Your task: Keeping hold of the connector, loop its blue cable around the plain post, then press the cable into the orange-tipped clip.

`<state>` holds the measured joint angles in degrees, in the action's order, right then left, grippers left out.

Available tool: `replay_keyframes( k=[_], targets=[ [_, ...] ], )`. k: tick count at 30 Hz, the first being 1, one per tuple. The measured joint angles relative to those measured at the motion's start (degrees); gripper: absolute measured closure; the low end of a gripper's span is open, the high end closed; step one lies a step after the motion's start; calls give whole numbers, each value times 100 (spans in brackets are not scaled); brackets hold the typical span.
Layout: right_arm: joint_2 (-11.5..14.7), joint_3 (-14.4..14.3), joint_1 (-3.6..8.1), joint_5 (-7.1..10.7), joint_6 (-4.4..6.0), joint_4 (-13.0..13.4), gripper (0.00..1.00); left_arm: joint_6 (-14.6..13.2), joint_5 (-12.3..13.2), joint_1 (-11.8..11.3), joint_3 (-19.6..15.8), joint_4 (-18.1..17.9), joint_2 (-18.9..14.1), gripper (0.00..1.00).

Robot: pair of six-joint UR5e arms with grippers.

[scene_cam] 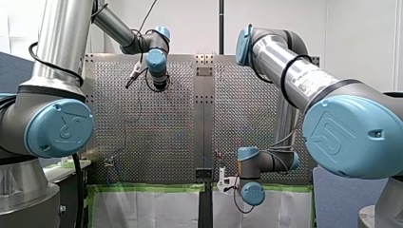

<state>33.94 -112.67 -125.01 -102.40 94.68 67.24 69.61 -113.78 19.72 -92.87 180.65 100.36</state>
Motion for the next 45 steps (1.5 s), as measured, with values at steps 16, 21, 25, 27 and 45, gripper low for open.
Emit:
replay_keyframes(
  k=[16, 21, 25, 27, 45],
  targets=[
    [-1, 1, -9, 0, -1, -11, 100, -163, -384, 93, 443, -25, 728, 0],
    [-2, 1, -10, 0, 0, -2, 100, -186, -417, 71, 465, -27, 1007, 0],
    [0, 2, -12, -1, 3, 2, 100, -206, -439, 28, 535, -27, 1176, 0],
    [-1, 0, -12, -2, 13, 6, 100, -214, -447, 9, 622, 1, 1275, 0],
    [0, 11, -10, 0, 60, 22, 100, -136, -602, -338, 1007, 8, 1443, 0]
  ],
)
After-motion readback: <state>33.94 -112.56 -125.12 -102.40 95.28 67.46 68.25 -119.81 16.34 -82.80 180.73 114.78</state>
